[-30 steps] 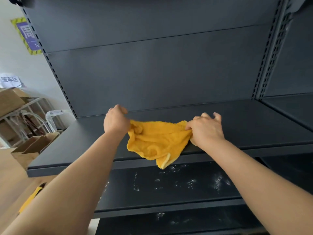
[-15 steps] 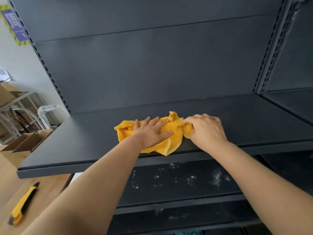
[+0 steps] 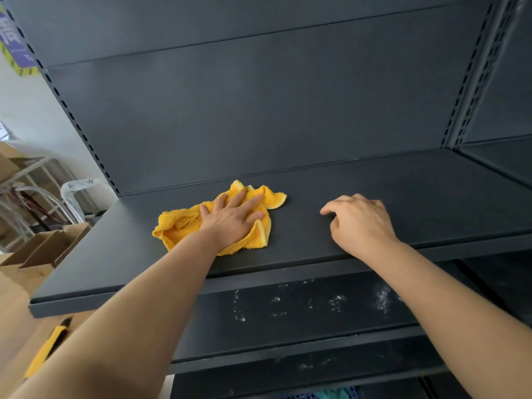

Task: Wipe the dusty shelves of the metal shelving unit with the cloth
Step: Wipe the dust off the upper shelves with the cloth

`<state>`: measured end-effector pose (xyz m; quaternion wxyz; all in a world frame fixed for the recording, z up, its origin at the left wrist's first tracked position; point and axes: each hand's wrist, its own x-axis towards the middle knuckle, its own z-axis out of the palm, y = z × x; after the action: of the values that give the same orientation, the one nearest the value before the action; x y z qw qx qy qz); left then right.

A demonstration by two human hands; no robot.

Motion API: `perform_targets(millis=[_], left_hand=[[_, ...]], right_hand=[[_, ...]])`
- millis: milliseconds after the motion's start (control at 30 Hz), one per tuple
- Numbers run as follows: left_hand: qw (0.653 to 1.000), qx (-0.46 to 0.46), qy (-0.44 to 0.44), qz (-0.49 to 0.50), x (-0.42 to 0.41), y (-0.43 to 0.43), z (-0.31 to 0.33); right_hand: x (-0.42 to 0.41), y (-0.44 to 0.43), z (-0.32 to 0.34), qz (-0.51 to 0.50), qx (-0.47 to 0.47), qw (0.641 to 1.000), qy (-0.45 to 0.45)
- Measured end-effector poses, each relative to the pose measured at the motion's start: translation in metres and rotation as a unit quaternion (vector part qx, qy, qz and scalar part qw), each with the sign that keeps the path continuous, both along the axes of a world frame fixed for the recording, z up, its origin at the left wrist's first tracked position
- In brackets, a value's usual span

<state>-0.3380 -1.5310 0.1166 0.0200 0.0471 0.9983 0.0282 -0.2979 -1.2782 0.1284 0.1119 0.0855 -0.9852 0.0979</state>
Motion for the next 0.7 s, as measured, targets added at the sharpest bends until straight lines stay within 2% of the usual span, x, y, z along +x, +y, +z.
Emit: perform_targets(millis=[167, 500, 600, 700], left_hand=[[0.999, -0.006, -0.027, 0.035, -0.008, 0.040, 0.001], [0.999, 0.003, 0.003, -0.041, 0.021, 0.147, 0.000], [0.997, 0.007, 0.041, -0.058, 0.044, 0.150, -0.003], [0.988, 0.021, 0.126, -0.087, 0.069, 0.141, -0.007]], right_hand=[[0.003, 0.029, -0.003, -0.029, -0.009, 1.000, -0.001], [0.025, 0.078, -0.013, 0.001, -0.051, 0.998, 0.029], [0.033, 0.079, -0.022, 0.030, -0.066, 0.996, 0.050], [0.047, 0.071, -0.030, 0.059, -0.088, 0.990, 0.089]])
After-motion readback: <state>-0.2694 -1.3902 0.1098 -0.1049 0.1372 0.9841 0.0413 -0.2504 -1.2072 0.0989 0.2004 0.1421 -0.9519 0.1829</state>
